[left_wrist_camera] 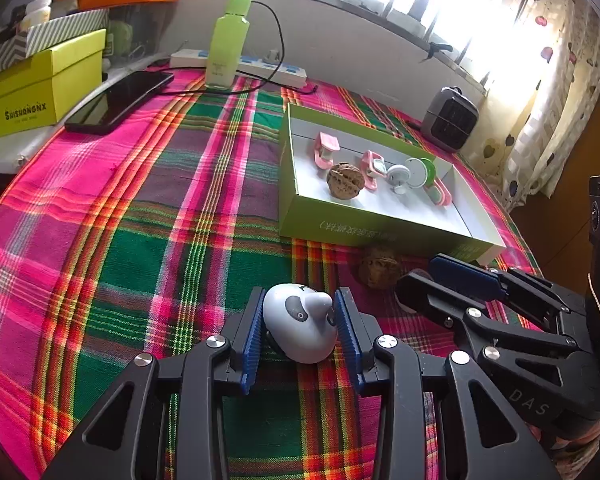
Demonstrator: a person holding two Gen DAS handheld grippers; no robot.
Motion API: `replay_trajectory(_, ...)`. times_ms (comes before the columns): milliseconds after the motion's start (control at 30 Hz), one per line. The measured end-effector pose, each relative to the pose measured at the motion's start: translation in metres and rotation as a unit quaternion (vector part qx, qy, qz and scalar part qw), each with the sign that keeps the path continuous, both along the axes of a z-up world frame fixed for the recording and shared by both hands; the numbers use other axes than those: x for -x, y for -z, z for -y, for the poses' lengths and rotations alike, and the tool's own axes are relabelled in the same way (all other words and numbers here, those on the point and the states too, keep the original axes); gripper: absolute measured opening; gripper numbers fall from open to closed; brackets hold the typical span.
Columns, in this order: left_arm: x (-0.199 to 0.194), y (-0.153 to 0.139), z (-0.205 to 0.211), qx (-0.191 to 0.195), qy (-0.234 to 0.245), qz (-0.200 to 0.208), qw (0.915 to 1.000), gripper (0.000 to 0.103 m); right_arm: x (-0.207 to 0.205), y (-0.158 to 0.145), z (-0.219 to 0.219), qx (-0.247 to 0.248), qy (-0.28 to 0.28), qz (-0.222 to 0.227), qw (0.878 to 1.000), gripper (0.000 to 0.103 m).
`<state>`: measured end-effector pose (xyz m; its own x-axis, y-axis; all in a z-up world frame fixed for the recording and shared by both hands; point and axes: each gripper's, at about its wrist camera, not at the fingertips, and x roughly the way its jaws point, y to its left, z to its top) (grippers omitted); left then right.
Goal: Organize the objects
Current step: 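Lift the panda-face object with the left tool while the right tool grasps the white round cup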
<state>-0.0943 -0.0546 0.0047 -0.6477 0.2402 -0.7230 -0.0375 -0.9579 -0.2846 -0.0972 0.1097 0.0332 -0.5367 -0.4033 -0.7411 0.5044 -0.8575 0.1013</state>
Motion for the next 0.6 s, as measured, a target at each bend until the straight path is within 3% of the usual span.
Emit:
replay_trajectory(100, 0.000, 0.000, 0.000, -0.004, 0.000, 0.000, 1.0000, 0.033, -0.001, 0.000, -0.001, 0.021, -0.013, 0.017, 1.000, 0.041)
replay_trajectory(600, 0.000, 0.000, 0.001, -0.006, 0.004, -0.001, 1.0000, 0.033, 0.000, 0.015, 0.010, -0.024, 0.001, 0.023, 0.999, 0.041)
